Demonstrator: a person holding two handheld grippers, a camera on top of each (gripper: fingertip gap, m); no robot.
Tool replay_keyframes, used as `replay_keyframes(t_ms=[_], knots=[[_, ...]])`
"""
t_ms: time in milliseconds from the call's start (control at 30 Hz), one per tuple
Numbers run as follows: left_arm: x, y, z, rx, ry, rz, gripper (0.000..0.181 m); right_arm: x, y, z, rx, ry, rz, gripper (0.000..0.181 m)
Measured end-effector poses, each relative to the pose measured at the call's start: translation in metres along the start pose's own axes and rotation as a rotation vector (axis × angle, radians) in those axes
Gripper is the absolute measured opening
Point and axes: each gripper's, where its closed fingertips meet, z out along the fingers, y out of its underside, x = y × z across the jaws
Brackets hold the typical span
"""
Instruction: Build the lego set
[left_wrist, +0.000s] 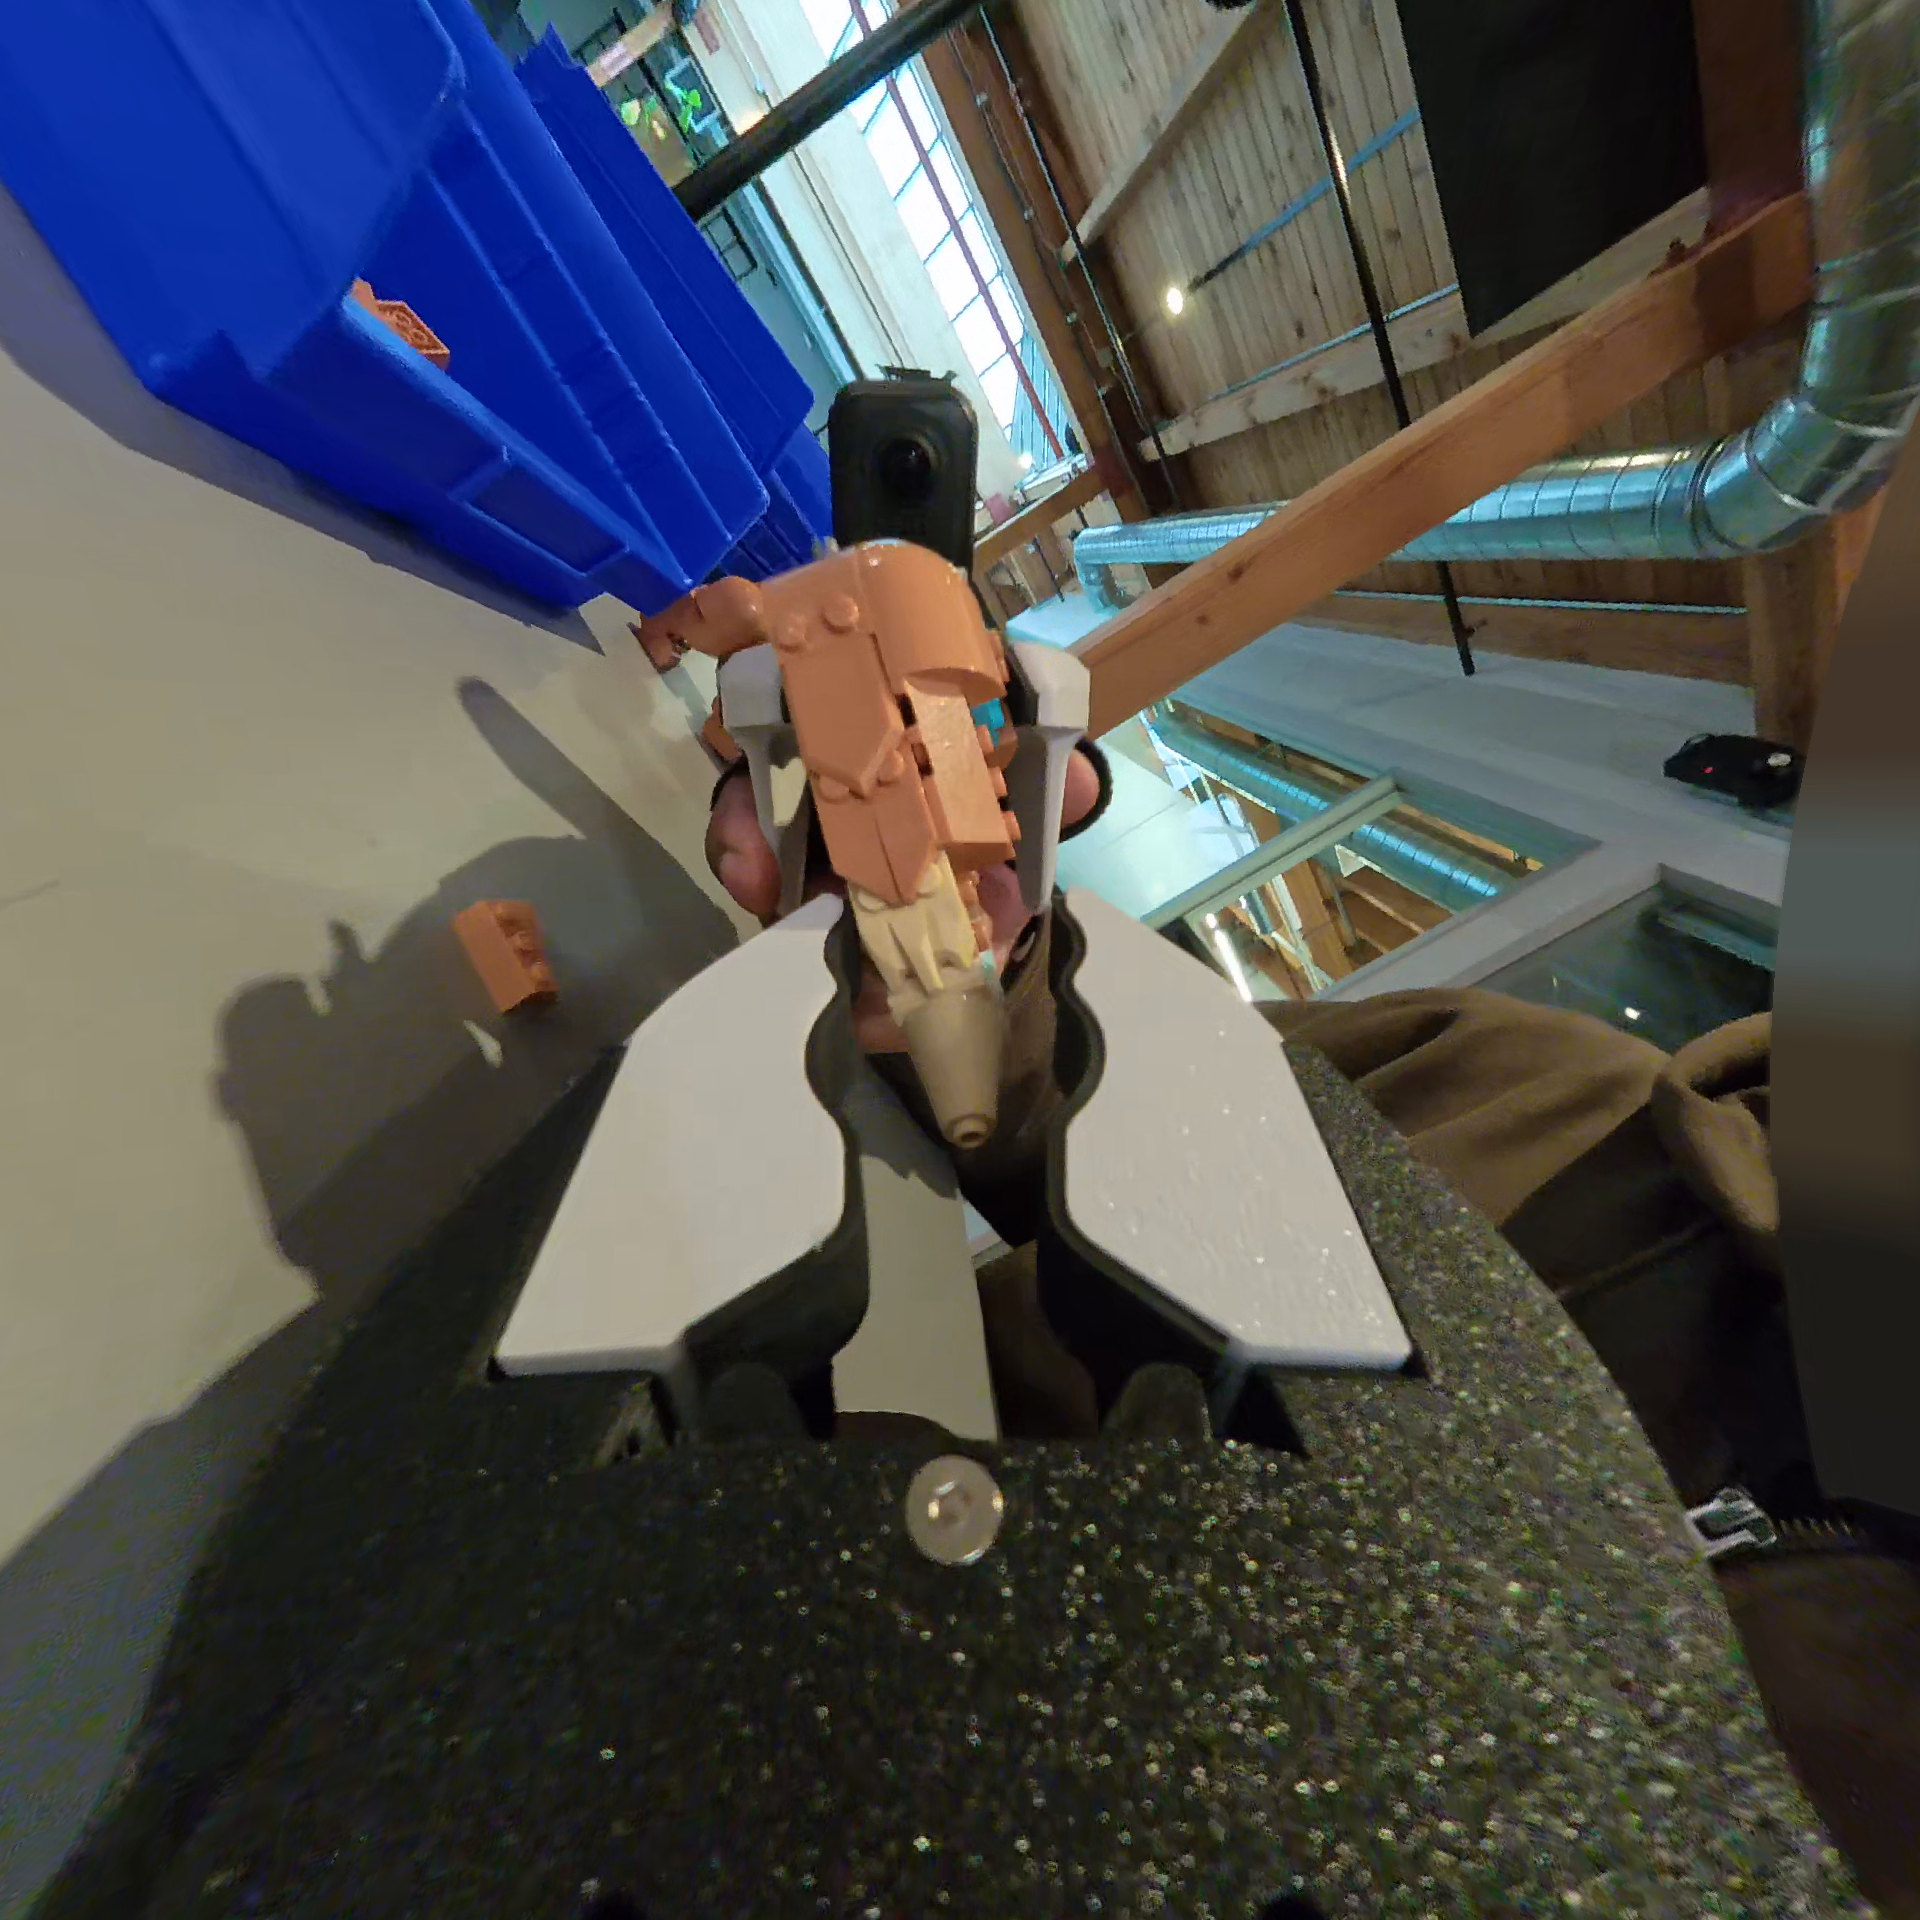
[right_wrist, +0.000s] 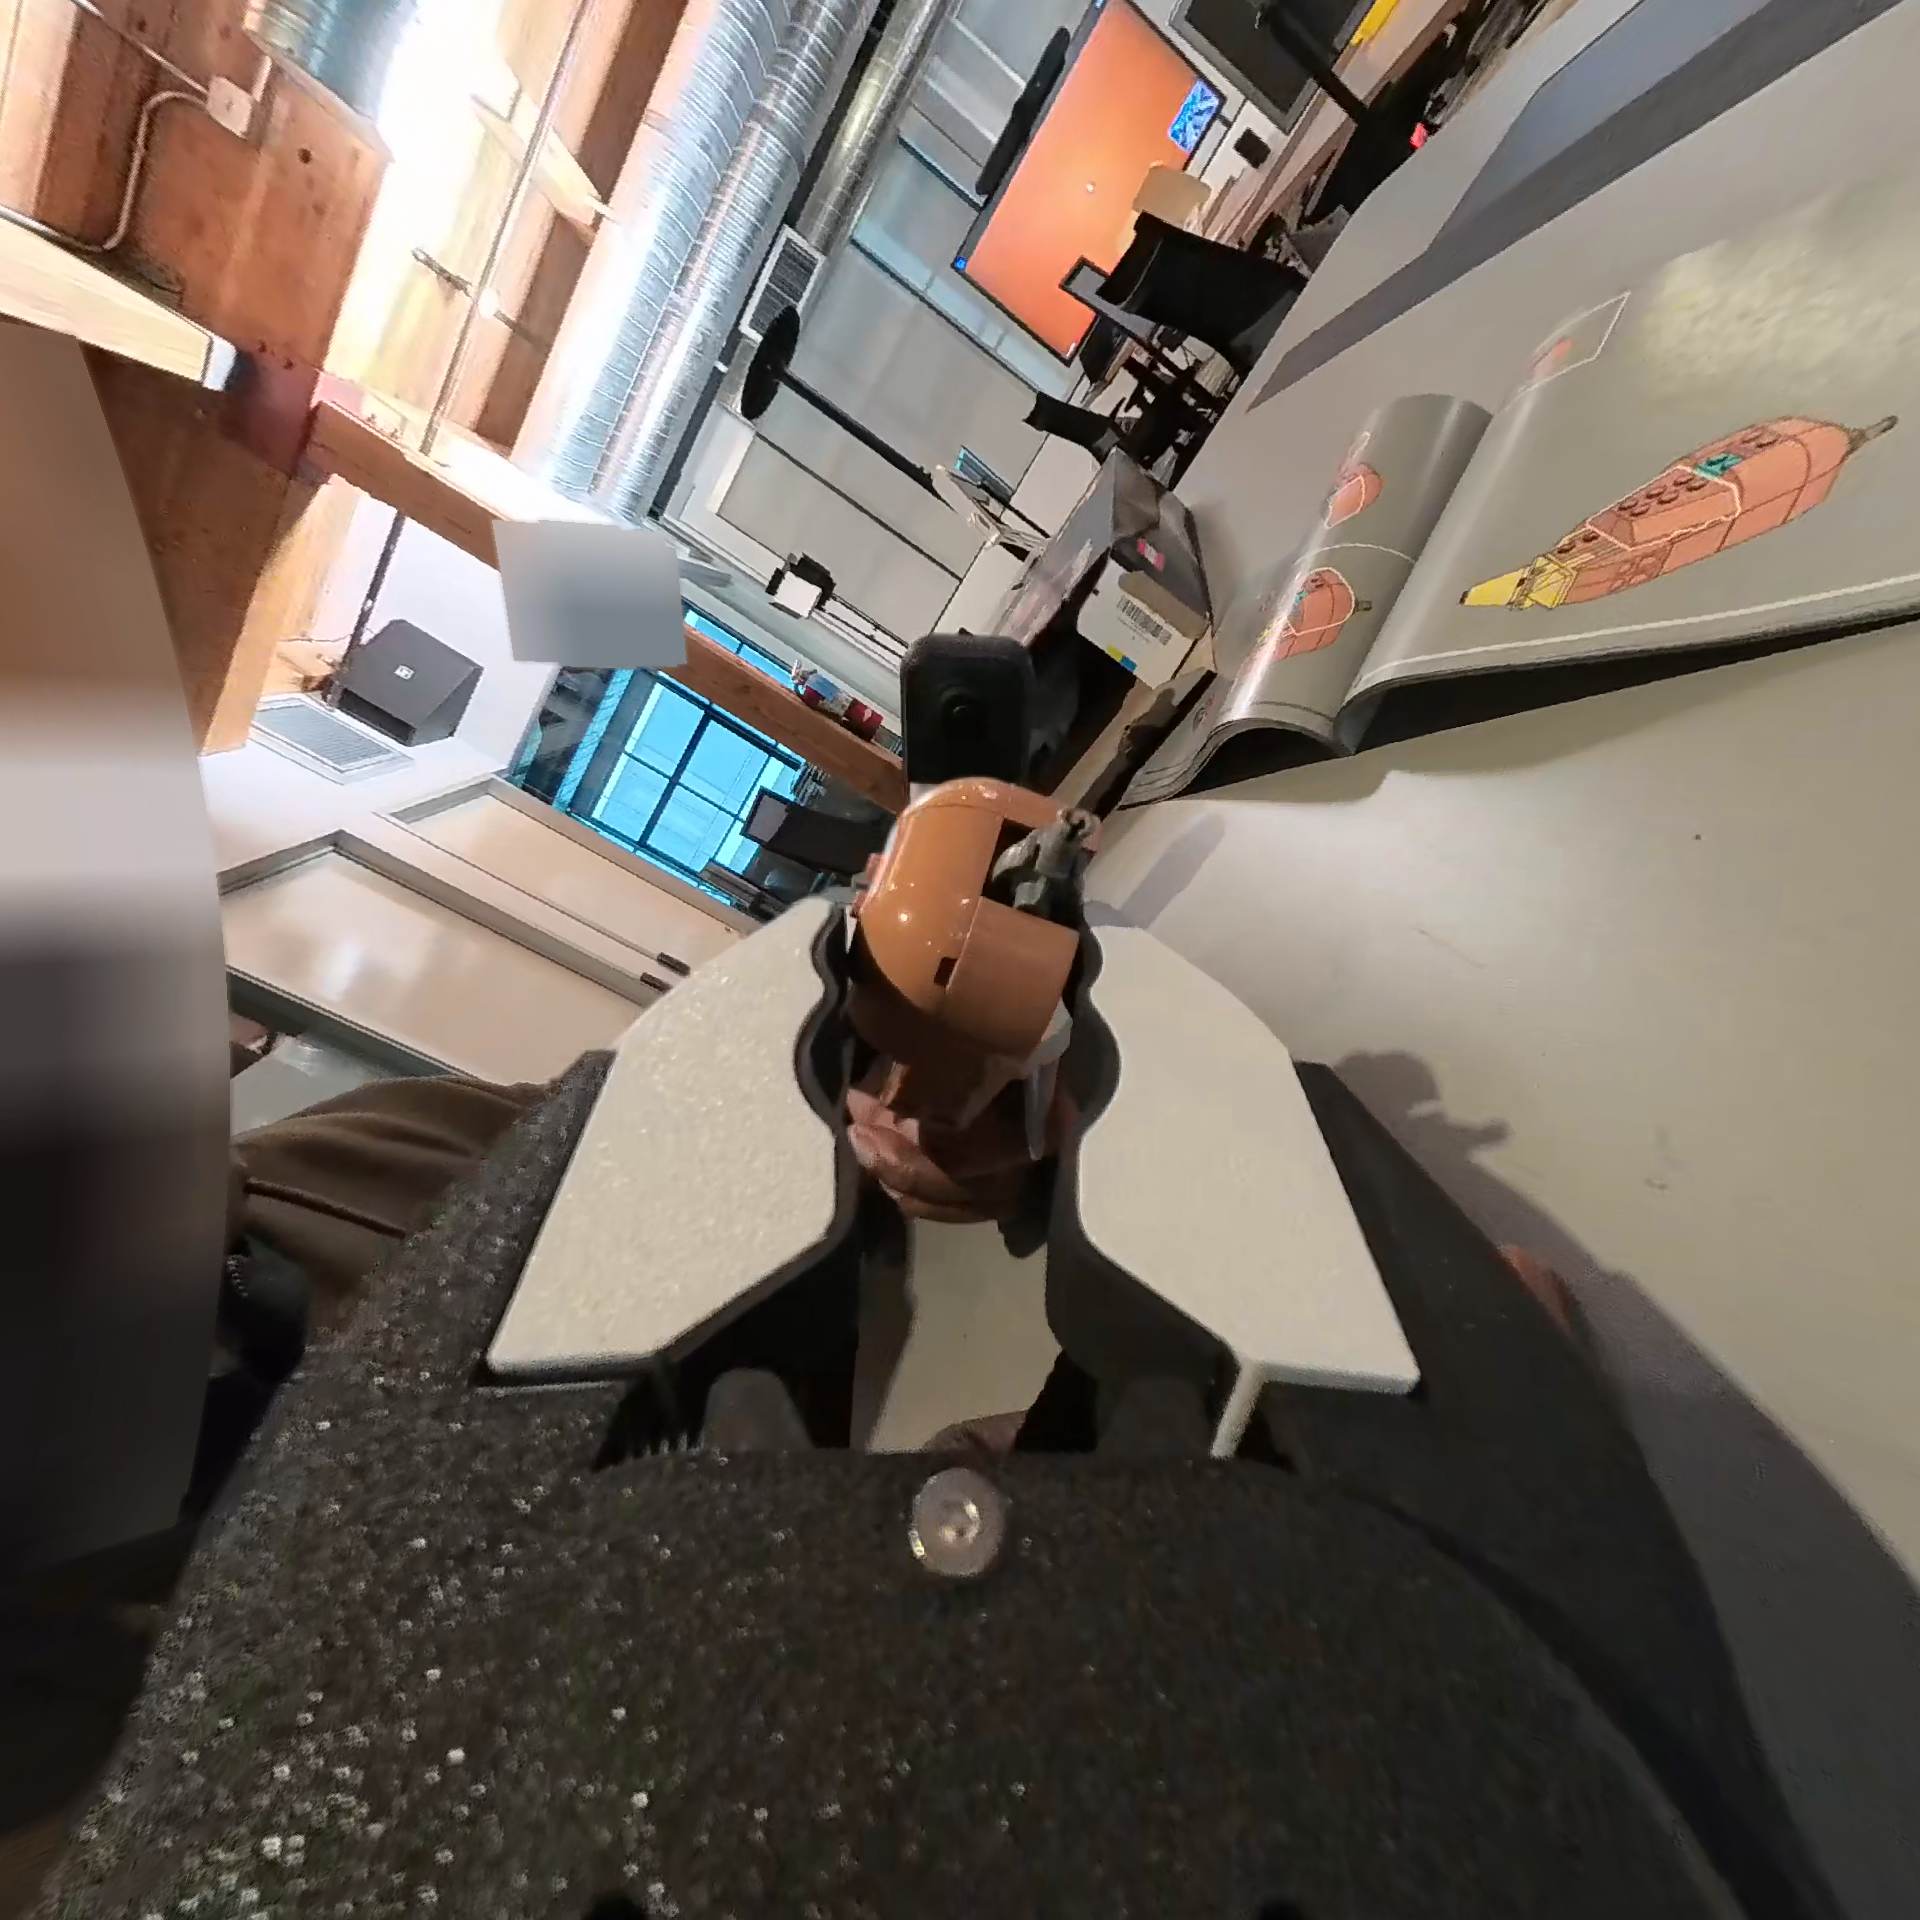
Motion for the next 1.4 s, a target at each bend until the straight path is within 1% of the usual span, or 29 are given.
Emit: replay_keyframes(t_ms=[200, 300, 500, 633, 767, 800, 867, 900, 1100, 1200, 1300, 1400], knots=[[-0.002, 0.009, 0.004, -0.065, -0.012, 0.027, 0.032, -0.003, 0.001, 0.000, -0.021, -0.008, -0.003, 0.040], [-0.003, 0.008, 0.004, -0.054, -0.011, 0.012, 0.024, -0.004, 0.000, 0.000, -0.022, -0.012, -0.005, 0.040], [-0.005, 0.009, 0.004, -0.054, -0.012, -0.022, 0.023, -0.003, 0.000, 0.001, -0.019, -0.010, -0.012, 0.040], [-0.002, 0.007, 0.003, -0.039, 0.010, -0.028, 0.022, -0.007, -0.001, 0.002, -0.023, -0.005, -0.063, 0.041], [0.002, 0.000, 0.000, 0.006, 0.026, -0.005, 0.022, -0.013, -0.005, -0.007, -0.034, 0.027, -0.174, 0.054], [-0.001, -0.002, -0.002, 0.012, 0.001, -0.007, 0.022, -0.011, -0.006, -0.012, -0.042, 0.061, -0.211, 0.056], [-0.010, -0.007, -0.007, 0.043, -0.055, -0.028, 0.022, 0.005, -0.007, -0.025, -0.070, 0.186, -0.296, 0.057], [-0.012, -0.010, -0.009, 0.063, -0.060, -0.048, 0.022, 0.014, -0.005, -0.031, -0.093, 0.244, -0.324, 0.056], [-0.023, -0.018, -0.016, 0.136, -0.122, -0.110, 0.022, 0.061, 0.034, -0.052, -0.350, 0.571, -0.510, 0.053], [-0.025, -0.019, -0.017, 0.159, -0.130, -0.142, 0.021, 0.072, 0.046, -0.050, -0.441, 0.654, -0.584, 0.052], [-0.026, -0.019, -0.017, 0.165, -0.127, -0.161, 0.022, 0.084, 0.051, -0.047, -0.515, 0.740, -0.660, 0.051], [-0.026, -0.019, -0.017, 0.166, -0.121, -0.170, 0.021, 0.092, 0.054, -0.046, -0.568, 0.790, -0.694, 0.042]])
